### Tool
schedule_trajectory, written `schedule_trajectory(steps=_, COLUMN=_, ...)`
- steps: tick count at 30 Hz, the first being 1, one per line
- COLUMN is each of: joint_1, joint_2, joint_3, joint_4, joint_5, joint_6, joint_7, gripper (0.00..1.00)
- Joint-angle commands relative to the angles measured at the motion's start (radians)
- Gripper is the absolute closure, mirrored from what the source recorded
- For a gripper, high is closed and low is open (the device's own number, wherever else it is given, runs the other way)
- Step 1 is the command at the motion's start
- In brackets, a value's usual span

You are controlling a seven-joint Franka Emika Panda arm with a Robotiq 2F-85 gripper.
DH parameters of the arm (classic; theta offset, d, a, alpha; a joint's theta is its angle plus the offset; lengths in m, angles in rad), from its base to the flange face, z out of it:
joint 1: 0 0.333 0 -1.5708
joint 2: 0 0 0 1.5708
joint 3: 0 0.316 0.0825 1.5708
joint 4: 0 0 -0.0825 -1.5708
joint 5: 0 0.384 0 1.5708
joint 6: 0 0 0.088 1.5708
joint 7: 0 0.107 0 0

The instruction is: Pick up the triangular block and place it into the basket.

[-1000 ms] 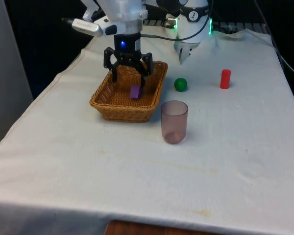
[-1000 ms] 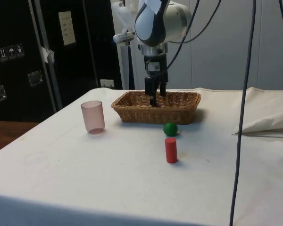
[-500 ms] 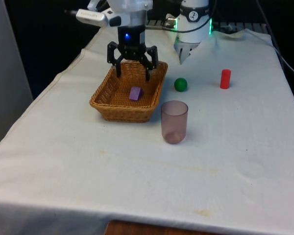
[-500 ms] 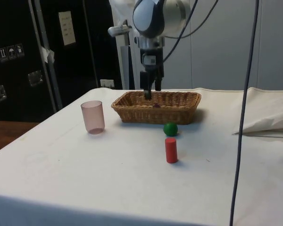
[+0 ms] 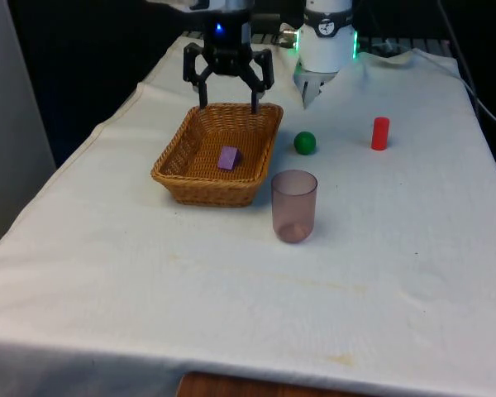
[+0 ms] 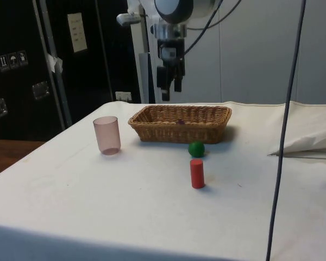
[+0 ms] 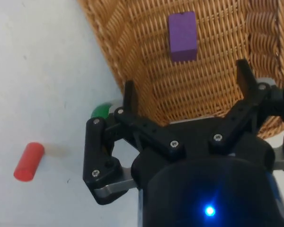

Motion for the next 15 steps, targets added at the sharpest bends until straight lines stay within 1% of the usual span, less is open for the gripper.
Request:
schedule_trajectory(steps=1, joint_1=0.002, joint_2=-0.016, joint_3=0.001, joint_4=0.000, joint_5=-0.016, joint_6=-0.009, joint_7=0.013, gripper=0.00)
schedule_trajectory(steps=2, joint_1=0.009, joint_2=-0.025, joint_3=-0.007, joint_4=0.003, joint_5=-0.046, joint_6=-0.021, joint_7=0.039, gripper=0.00)
schedule_trajectory(steps=9, joint_1=0.014, joint_2=-0.061, joint_3=0.002, joint_4=0.011, joint_5=-0.101, joint_6=-0.053, joint_7=0.084, gripper=0.00)
schedule_trajectory(steps=10, joint_1=0.008, joint_2=-0.065, joint_3=0.008, joint_4=0.004, joint_5=-0.082, joint_6=-0.044, joint_7=0.066, gripper=0.00)
schedule_trajectory(steps=11, joint_1=0.015, joint_2=-0.065, joint_3=0.008, joint_4=0.016, joint_5=-0.116, joint_6=-0.062, joint_7=0.097, gripper=0.00)
schedule_trajectory(steps=15, joint_1=0.017, joint_2=-0.067, joint_3=0.017, joint_4=0.030, joint_5=-0.145, joint_6=-0.083, joint_7=0.123, gripper=0.00)
